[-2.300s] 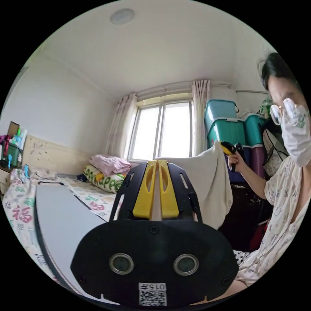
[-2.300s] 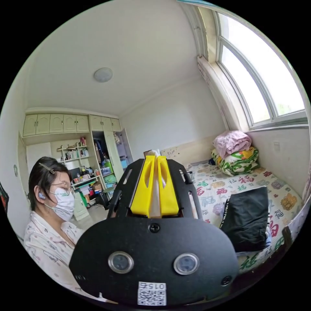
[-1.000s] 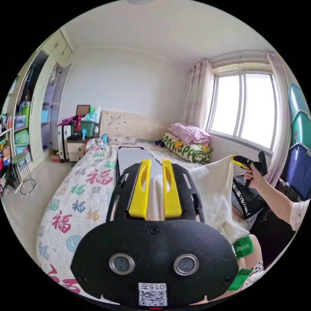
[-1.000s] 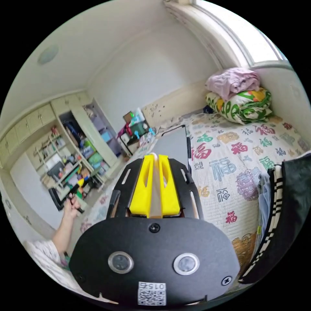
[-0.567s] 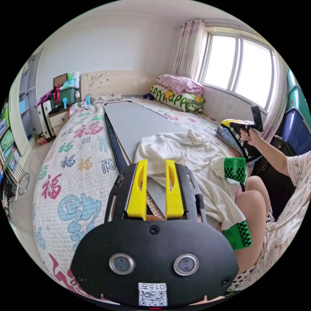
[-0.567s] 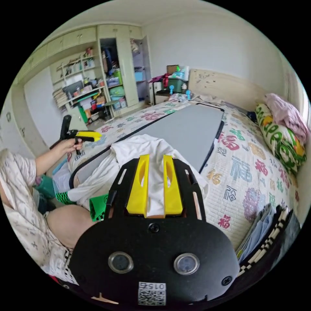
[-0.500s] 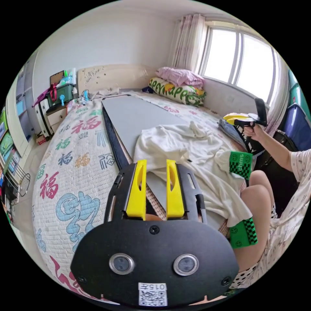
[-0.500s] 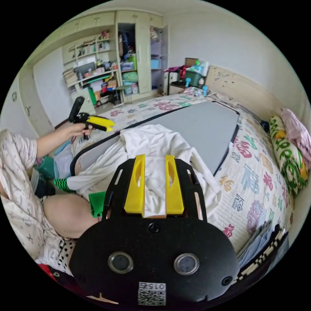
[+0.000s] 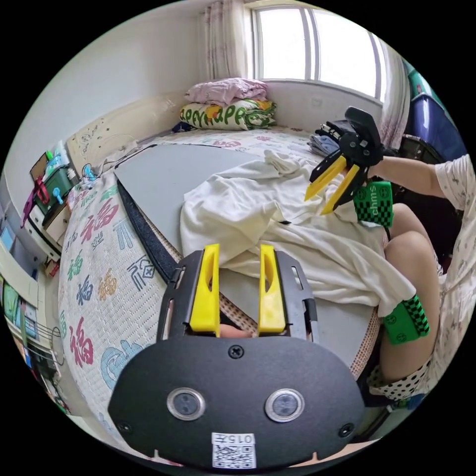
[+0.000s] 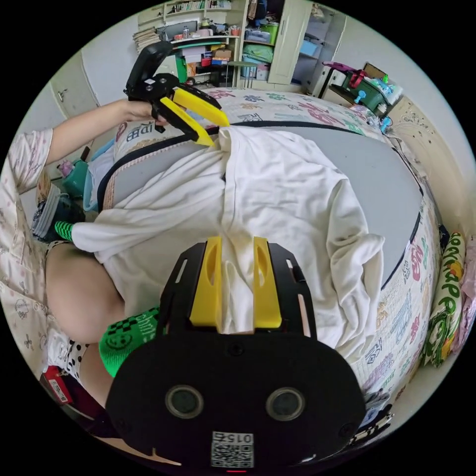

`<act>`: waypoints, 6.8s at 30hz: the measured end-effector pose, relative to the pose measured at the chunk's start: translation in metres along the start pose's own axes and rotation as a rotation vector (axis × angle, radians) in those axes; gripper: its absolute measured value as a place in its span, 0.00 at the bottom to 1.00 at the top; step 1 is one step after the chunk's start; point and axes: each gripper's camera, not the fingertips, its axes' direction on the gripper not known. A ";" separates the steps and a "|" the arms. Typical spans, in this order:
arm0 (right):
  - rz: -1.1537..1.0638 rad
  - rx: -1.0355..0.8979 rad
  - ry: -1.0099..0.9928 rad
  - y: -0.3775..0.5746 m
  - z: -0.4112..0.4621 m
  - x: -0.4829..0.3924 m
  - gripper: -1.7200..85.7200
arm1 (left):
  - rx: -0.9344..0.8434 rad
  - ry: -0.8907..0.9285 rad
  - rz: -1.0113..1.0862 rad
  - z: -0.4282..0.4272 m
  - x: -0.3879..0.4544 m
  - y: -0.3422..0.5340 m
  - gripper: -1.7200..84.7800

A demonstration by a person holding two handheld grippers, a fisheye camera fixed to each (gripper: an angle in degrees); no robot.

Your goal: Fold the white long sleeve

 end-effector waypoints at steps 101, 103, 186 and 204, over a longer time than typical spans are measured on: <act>0.490 0.799 -0.130 -0.129 -0.380 0.038 0.12 | 0.459 -0.433 -0.418 -0.416 -0.125 -0.289 0.19; 0.479 0.574 -0.144 -0.110 -0.353 0.017 0.13 | 0.377 -0.420 -0.390 -0.360 -0.121 -0.260 0.20; 0.852 -0.032 -0.223 -0.063 -0.526 -0.126 0.06 | 0.106 0.046 -0.897 -0.495 0.127 0.288 0.09; 0.920 -0.125 -0.063 0.034 -0.534 -0.122 0.02 | 0.008 -0.092 -0.746 -0.533 0.210 0.251 0.03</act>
